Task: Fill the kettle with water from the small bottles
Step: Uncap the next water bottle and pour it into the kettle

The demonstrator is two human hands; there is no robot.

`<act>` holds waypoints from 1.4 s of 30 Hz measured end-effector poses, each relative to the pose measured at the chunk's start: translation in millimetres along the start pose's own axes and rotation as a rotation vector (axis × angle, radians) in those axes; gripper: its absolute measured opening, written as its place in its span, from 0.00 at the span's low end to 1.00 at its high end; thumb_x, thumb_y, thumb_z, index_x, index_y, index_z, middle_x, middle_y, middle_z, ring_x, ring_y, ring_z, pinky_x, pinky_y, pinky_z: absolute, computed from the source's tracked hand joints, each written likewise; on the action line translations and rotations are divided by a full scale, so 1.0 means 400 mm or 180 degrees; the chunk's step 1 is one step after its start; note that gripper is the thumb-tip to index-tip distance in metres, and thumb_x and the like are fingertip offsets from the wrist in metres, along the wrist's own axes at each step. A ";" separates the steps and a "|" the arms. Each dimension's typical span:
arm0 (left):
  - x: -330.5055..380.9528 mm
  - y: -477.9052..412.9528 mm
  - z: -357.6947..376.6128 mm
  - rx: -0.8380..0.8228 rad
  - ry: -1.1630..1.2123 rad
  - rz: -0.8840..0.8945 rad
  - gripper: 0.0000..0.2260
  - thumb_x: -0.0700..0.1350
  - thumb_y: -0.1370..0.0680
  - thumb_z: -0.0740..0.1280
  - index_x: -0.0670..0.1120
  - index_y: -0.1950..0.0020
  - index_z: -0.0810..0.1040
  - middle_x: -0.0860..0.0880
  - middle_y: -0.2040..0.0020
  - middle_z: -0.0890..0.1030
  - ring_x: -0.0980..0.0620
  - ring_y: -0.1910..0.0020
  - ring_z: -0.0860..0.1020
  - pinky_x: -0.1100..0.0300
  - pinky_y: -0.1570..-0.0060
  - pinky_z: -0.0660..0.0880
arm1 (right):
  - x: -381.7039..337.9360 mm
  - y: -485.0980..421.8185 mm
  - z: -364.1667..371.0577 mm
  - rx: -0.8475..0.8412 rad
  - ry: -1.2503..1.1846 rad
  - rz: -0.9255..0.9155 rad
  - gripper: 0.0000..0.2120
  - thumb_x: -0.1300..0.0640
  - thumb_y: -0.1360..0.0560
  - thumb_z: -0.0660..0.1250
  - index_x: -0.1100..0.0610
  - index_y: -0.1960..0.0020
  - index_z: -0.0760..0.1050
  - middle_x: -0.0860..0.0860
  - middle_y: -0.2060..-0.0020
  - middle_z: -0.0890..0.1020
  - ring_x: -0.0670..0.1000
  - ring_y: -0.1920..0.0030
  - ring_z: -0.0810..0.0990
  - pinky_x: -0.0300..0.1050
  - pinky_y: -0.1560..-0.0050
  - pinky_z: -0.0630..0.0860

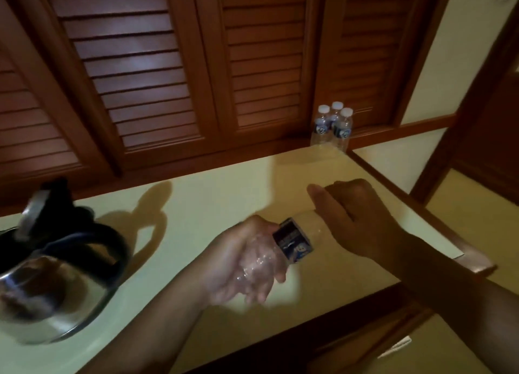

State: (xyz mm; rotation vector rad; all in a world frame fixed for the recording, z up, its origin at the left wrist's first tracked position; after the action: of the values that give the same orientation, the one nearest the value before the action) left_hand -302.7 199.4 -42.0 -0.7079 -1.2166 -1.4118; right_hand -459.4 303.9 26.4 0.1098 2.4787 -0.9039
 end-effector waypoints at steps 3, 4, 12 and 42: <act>0.073 -0.088 0.030 0.1458 -0.2529 0.1716 0.14 0.52 0.21 0.65 0.43 0.51 0.84 0.55 0.68 0.79 0.52 0.73 0.76 0.58 0.71 0.69 | 0.137 -0.018 -0.043 -0.0637 -0.0206 0.1546 0.31 0.40 0.19 0.56 0.65 0.67 0.73 0.58 0.73 0.75 0.56 0.70 0.74 0.47 0.64 0.69; 0.081 -0.115 0.049 0.1777 -0.3321 0.2183 0.13 0.53 0.21 0.66 0.47 0.47 0.84 0.57 0.65 0.79 0.54 0.69 0.76 0.60 0.69 0.71 | 0.175 -0.021 -0.056 -0.0751 -0.0223 0.1923 0.31 0.39 0.19 0.57 0.64 0.65 0.75 0.57 0.72 0.77 0.56 0.68 0.75 0.47 0.63 0.70; 0.091 -0.346 0.067 0.2015 -0.2725 0.1346 0.24 0.57 0.22 0.74 0.79 0.33 0.68 0.72 0.39 0.80 0.69 0.40 0.79 0.71 0.41 0.76 | 0.406 -0.087 -0.152 -0.0449 -0.0894 0.1764 0.13 0.40 0.22 0.65 0.49 0.55 0.80 0.45 0.64 0.82 0.41 0.64 0.81 0.38 0.60 0.74; 0.131 -0.937 -0.185 0.3286 -0.1775 0.1097 0.23 0.59 0.33 0.78 0.60 0.40 0.78 0.54 0.50 0.86 0.51 0.51 0.85 0.44 0.47 0.83 | 0.887 -0.181 0.044 0.0377 -0.1374 0.2530 0.26 0.50 0.18 0.62 0.49 0.21 0.60 0.48 0.26 0.71 0.48 0.29 0.71 0.52 0.29 0.70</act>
State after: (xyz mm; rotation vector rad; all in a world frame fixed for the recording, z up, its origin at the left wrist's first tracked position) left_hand -656.7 69.4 -123.2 -0.5194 -1.8967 -0.1720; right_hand -779.2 204.3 -112.4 0.7859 1.7383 -0.6258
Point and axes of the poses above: each hand's wrist, its own y-axis away from the middle knuckle, its own z-axis out of the palm, x = y × z, the point moved 4 cm from there along -y, towards the middle knuckle
